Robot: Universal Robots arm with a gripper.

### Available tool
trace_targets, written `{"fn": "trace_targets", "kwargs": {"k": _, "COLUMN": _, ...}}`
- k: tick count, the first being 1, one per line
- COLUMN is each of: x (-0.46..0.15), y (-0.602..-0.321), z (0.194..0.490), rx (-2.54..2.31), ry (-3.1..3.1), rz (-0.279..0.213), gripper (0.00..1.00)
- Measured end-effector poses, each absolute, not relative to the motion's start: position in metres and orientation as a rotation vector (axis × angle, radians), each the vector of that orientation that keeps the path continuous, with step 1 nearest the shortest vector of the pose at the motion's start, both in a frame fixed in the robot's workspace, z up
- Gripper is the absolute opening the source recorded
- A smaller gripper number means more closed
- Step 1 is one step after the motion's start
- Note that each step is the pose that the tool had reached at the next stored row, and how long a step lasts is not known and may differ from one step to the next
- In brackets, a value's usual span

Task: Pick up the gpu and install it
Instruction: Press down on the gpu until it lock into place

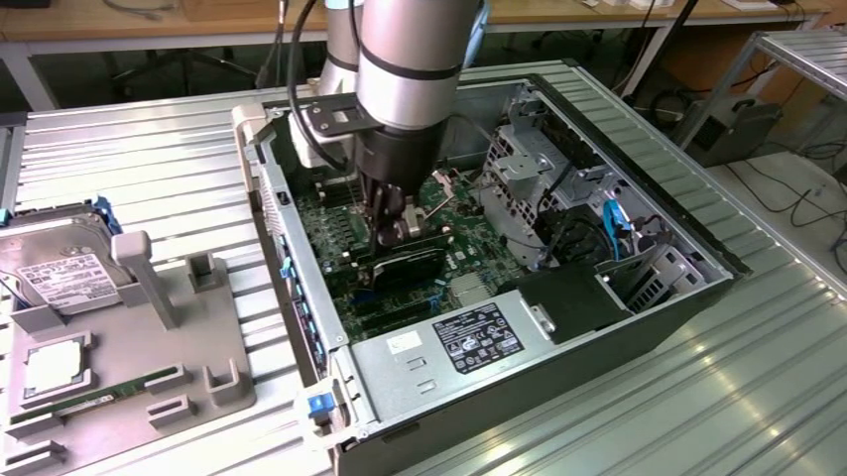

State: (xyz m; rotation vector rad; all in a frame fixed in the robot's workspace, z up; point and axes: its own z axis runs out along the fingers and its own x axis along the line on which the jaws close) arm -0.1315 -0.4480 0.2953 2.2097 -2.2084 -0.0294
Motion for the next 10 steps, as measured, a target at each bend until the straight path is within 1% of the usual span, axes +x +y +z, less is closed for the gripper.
{"fn": "trace_targets", "kwargs": {"k": 3, "x": -0.1311, "y": -0.448, "z": 0.3038, "rx": 2.21, "ry": -2.208, "rz": -0.029, "gripper": 0.11}}
{"fn": "trace_targets", "kwargs": {"k": 10, "x": -0.1311, "y": -0.448, "z": 0.3044, "rx": 2.21, "ry": -2.209, "rz": -0.029, "gripper": 0.11}}
